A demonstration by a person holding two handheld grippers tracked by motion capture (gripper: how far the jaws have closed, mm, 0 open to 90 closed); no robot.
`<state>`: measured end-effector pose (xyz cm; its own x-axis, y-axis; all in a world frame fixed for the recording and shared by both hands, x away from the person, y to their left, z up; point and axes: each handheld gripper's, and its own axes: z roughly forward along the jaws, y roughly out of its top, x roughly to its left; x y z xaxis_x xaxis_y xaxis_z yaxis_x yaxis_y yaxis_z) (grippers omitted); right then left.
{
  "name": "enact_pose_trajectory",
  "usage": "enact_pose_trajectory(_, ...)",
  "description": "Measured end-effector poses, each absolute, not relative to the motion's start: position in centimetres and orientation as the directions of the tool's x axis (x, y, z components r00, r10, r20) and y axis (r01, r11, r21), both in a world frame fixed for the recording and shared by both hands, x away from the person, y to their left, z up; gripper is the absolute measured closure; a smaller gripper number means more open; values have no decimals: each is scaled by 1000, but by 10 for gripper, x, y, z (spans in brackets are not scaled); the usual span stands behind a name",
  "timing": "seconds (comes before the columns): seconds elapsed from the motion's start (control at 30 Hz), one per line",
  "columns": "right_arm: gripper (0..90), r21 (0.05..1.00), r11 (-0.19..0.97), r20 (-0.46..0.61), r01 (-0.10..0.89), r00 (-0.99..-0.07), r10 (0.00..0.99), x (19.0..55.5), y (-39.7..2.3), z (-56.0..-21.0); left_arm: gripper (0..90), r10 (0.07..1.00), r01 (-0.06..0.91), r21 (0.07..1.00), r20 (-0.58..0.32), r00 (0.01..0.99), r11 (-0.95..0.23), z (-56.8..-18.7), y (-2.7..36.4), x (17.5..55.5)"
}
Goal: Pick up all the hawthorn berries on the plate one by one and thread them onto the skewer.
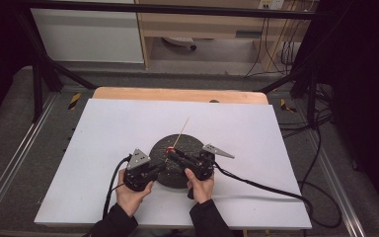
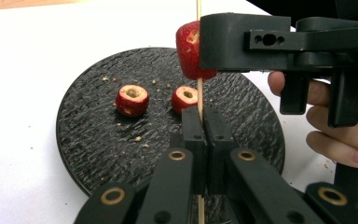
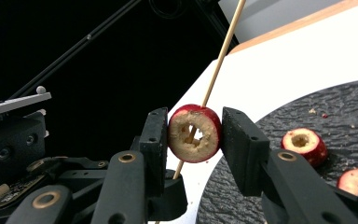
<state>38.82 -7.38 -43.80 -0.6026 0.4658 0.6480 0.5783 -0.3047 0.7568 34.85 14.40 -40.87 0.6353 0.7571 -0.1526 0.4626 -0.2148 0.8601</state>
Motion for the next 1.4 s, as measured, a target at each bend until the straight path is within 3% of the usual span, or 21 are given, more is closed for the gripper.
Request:
enact_pose_trajectory(0.1,587,752,-289,652,593,-599,465,388,-74,-437,887,753,463,861,-159,639,-211,-410,146,349)
enact_pose_trajectory(0.33,335,796,-215,582,565,-621,525,389,-86,-426,886,747,454,860,-141,650,-234,-414,164,342)
enact_pose_trajectory(0.5,169,815,-113,516,569,-621,590,393,-98,-418,886,748,452,851,-113,654,-268,-419,183,334)
enact_pose_trajectory(0.63,92,820,6,441,572,-638,631,395,-105,-416,886,750,460,839,-99,654,-291,-423,198,329)
enact_pose_trajectory(0.83,67,801,178,333,572,-672,662,398,-110,-418,885,753,477,821,-91,652,-314,-427,215,323)
enact_pose_trajectory(1.4,89,675,416,194,610,-690,698,423,-96,-396,884,747,487,808,-91,658,-331,-435,237,316)
